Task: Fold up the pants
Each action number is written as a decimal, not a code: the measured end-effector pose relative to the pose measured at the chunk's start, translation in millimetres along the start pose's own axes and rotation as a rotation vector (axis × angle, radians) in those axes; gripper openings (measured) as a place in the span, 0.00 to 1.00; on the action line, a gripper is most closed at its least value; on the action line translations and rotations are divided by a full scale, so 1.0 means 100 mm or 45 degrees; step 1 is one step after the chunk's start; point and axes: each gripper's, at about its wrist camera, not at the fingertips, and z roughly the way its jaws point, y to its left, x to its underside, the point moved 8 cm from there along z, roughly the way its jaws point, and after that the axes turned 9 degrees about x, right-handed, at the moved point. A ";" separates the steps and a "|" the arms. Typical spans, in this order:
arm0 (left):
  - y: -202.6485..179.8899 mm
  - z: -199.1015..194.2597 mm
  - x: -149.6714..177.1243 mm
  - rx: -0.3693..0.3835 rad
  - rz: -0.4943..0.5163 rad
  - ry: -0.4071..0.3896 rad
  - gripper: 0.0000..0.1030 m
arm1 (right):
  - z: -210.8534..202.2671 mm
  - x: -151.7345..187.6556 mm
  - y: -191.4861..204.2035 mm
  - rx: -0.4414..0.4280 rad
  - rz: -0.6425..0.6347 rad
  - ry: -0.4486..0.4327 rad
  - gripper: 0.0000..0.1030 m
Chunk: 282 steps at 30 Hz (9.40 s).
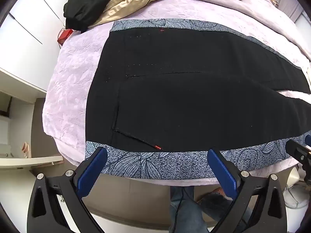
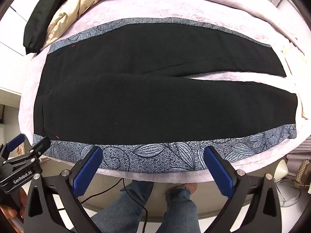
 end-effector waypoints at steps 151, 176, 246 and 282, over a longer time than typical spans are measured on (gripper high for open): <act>0.64 0.32 0.55 0.330 -0.325 0.000 0.75 | 0.68 0.69 -0.10 -0.994 0.290 0.245 0.61; 0.81 0.44 0.42 0.641 -0.794 -0.151 0.54 | 0.32 0.26 0.02 -1.195 0.359 0.246 0.11; -3.05 1.00 -1.13 0.368 0.562 -0.001 0.77 | 0.89 0.72 -4.05 -0.453 1.130 -0.004 0.68; -3.33 1.18 -2.17 0.149 0.185 -0.135 0.78 | 0.87 -1.51 -5.28 -0.518 0.821 -0.163 0.52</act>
